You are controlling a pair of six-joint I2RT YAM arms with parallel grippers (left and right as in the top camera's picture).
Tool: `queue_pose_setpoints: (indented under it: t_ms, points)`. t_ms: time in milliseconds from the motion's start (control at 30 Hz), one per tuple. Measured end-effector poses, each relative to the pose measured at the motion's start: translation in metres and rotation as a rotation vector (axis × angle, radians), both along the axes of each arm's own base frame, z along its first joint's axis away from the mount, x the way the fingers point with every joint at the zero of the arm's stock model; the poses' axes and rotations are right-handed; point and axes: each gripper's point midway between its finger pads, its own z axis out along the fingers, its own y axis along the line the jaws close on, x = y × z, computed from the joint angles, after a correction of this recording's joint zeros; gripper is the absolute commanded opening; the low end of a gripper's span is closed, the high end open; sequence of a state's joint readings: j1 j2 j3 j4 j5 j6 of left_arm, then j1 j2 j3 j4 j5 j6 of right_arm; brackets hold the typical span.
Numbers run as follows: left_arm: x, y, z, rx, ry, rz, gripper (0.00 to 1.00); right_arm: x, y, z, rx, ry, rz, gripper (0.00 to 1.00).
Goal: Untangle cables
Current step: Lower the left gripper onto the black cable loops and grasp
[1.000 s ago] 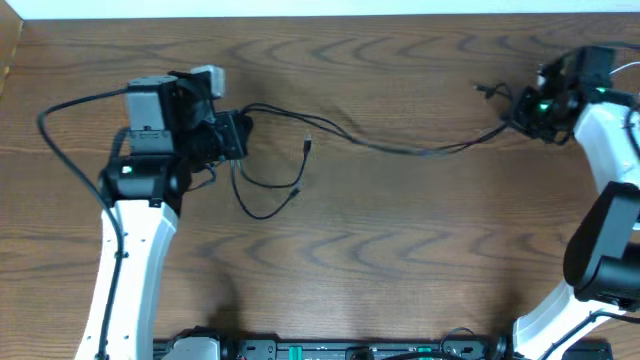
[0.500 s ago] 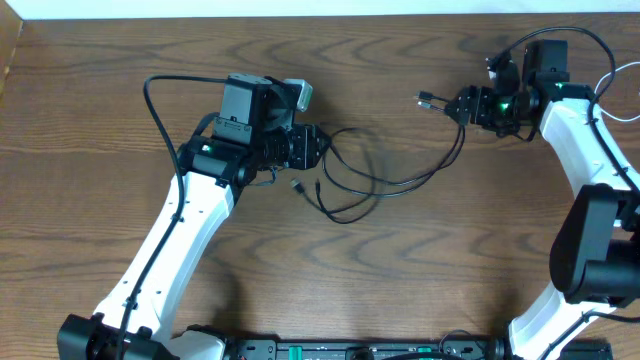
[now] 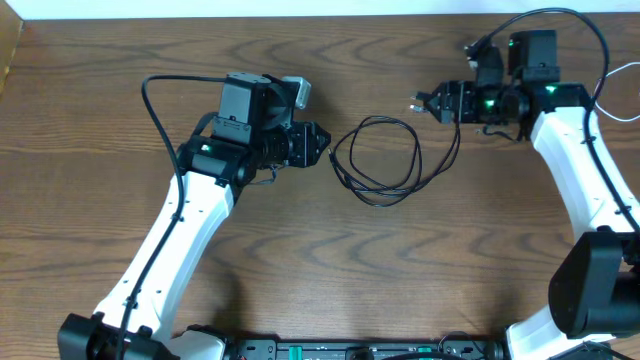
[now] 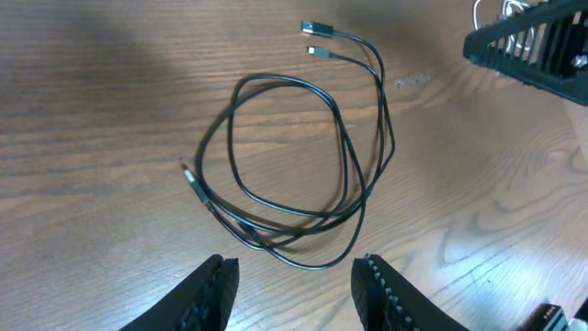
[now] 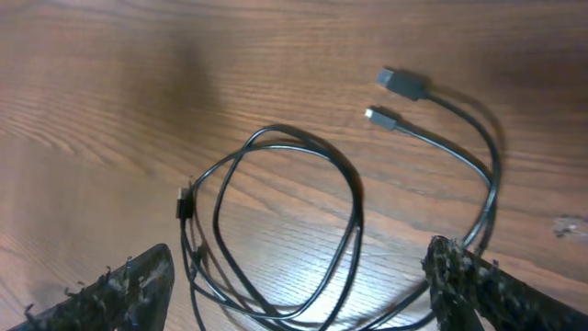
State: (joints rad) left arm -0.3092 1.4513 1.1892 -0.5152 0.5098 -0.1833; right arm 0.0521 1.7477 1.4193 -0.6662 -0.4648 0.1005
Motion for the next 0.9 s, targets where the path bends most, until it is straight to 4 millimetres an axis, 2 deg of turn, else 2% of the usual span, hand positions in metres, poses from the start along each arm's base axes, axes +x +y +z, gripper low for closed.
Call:
queue_pose_setpoints:
  t_ms: [67, 133, 267, 433, 533, 733, 833, 900]
  points:
    - [-0.004, -0.013, -0.010, 0.006, 0.027, -0.034, 0.45, -0.001, 0.004, -0.002, -0.018, 0.002, 0.004, 0.83]
    - [-0.007, -0.034, -0.031, 0.020, 0.063, -0.084, 0.45, -0.001, 0.001, -0.003, -0.031, 0.006, -0.010, 0.83]
    - [-0.011, -0.070, -0.083, 0.029, 0.190, -0.108, 0.45, -0.001, -0.009, -0.006, -0.046, 0.023, -0.041, 0.84]
    - [-0.016, -0.074, -0.130, 0.044, 0.401, 0.077, 0.44, -0.001, -0.012, -0.008, -0.061, 0.026, -0.056, 0.84]
    - [-0.019, -0.077, -0.132, 0.043, 0.435, 0.127, 0.44, 0.000, -0.013, -0.008, -0.066, 0.026, -0.062, 0.84]
    - [-0.047, -0.085, -0.147, 0.167, 0.469, 0.187, 0.44, 0.000, -0.015, -0.008, -0.073, 0.026, -0.067, 0.85]
    - [-0.046, -0.096, -0.161, 0.198, 0.439, 0.222, 0.43, 0.000, -0.015, -0.008, -0.073, 0.025, -0.067, 0.85]
    - [-0.043, -0.103, -0.173, 0.200, 0.434, 0.245, 0.39, 0.000, -0.015, -0.008, -0.074, 0.026, -0.067, 0.85]
